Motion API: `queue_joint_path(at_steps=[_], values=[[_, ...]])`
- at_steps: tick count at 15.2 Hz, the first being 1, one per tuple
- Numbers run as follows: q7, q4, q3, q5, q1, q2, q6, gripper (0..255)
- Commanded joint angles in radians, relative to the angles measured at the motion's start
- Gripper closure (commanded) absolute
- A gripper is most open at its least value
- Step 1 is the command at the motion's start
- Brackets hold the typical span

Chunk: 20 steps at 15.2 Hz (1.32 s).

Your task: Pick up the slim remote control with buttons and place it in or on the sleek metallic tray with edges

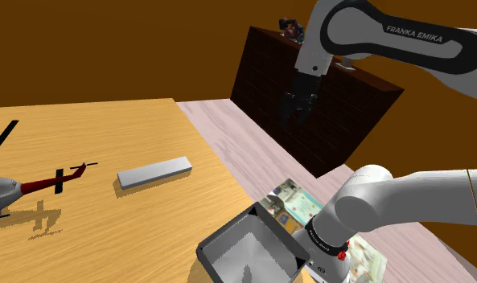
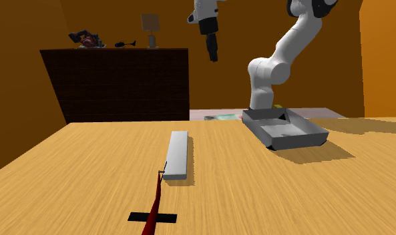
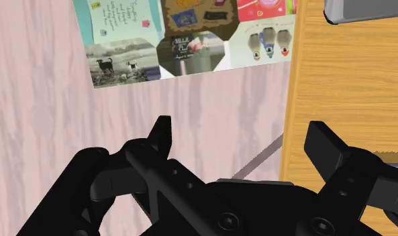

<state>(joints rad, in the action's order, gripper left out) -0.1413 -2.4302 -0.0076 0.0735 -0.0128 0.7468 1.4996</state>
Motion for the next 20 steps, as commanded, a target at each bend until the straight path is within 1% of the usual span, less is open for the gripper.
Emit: queue_joint_path(at_steps=[1, 10, 15, 20], values=[[0.000, 0.000, 0.000, 0.000, 0.000, 0.000, 0.000, 0], [0.228, 0.069, 0.035, 0.001, 0.123, -0.288, 0.256, 0], [0.344, 0.134, 0.069, 0.000, 0.183, -0.441, 0.368, 0], [0.449, 0.210, 0.111, -0.008, 0.237, -0.584, 0.460, 0]])
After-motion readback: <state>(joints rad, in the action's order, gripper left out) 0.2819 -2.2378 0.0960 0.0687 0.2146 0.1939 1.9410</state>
